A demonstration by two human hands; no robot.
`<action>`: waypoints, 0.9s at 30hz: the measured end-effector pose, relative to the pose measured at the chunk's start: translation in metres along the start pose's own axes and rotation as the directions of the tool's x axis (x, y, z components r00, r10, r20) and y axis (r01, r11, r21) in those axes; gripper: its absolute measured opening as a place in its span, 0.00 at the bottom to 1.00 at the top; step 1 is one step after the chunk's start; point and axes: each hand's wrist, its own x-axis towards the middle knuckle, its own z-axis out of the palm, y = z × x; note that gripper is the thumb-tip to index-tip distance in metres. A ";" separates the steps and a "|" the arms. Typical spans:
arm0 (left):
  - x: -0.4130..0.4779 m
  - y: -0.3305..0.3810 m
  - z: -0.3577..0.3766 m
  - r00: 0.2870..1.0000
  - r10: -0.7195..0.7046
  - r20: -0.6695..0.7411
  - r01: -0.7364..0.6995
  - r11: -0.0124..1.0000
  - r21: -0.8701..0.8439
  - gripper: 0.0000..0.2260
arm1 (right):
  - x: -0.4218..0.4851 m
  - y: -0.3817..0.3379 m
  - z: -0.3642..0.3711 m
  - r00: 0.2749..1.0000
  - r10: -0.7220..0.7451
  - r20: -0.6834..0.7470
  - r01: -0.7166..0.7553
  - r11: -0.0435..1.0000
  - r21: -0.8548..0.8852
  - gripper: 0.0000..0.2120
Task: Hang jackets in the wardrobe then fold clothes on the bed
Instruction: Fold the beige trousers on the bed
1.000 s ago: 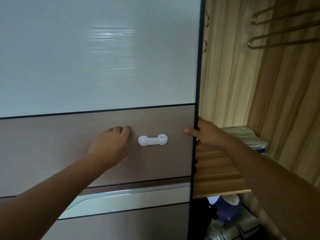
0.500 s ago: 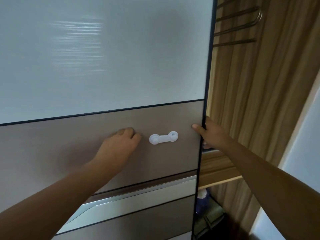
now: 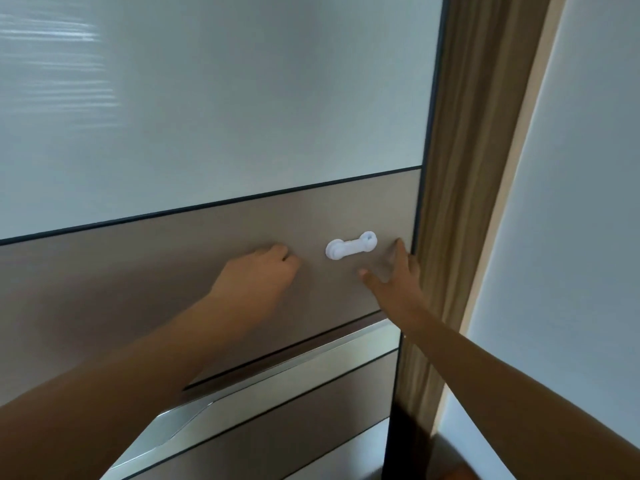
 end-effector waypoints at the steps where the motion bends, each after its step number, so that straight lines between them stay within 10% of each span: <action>1: 0.004 0.004 0.002 1.000 0.010 0.003 -0.010 1.000 -0.003 0.16 | 0.005 0.006 -0.001 0.999 0.013 0.034 -0.014 1.000 0.006 0.50; 10: 0.043 0.036 0.011 0.954 0.252 -0.159 -0.234 0.964 0.127 0.26 | 0.066 0.055 -0.028 0.996 0.093 -0.002 -0.093 0.996 0.010 0.66; 27: 0.100 0.093 0.012 0.956 0.235 -0.175 -0.205 0.963 0.173 0.25 | 0.115 0.099 -0.073 0.998 0.054 -0.027 -0.053 0.998 0.036 0.68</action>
